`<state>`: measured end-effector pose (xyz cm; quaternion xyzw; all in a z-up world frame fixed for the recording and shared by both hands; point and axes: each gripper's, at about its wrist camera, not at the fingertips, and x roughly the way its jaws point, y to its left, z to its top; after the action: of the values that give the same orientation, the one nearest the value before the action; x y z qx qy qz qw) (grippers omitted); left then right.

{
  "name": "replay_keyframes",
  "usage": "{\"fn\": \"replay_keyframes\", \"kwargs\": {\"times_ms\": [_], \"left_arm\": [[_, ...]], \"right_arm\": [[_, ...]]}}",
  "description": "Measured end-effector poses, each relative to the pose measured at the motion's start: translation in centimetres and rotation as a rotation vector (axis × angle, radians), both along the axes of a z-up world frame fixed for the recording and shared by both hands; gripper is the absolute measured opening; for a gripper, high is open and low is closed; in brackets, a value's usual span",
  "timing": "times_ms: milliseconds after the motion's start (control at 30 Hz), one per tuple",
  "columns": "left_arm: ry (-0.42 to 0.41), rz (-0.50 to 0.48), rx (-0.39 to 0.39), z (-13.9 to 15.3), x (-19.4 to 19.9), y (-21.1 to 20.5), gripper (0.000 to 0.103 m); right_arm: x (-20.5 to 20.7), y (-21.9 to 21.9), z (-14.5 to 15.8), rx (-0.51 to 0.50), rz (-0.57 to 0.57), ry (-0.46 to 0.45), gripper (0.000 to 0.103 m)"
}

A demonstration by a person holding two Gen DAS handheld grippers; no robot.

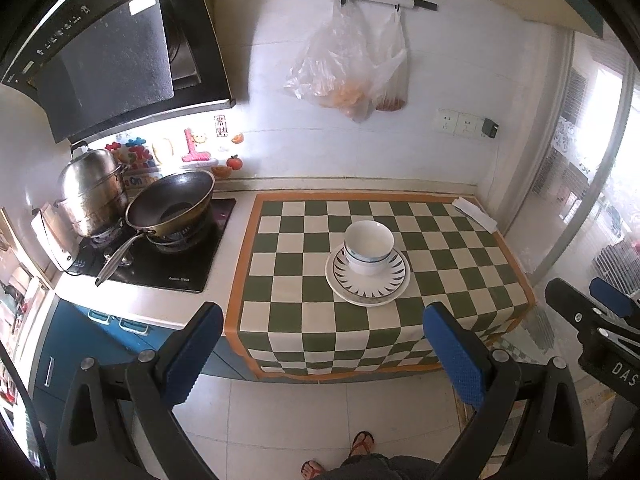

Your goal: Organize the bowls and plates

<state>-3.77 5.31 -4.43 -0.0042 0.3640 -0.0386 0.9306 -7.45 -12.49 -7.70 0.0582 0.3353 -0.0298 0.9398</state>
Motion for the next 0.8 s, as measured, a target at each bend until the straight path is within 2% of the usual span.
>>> {"fn": "replay_keyframes", "kwargs": {"times_ms": [800], "left_arm": [[-0.004, -0.019, 0.0, 0.22, -0.66, -0.19, 0.103]], "right_arm": [[-0.41, 0.3, -0.31, -0.005, -0.022, 0.004, 0.096]]}}
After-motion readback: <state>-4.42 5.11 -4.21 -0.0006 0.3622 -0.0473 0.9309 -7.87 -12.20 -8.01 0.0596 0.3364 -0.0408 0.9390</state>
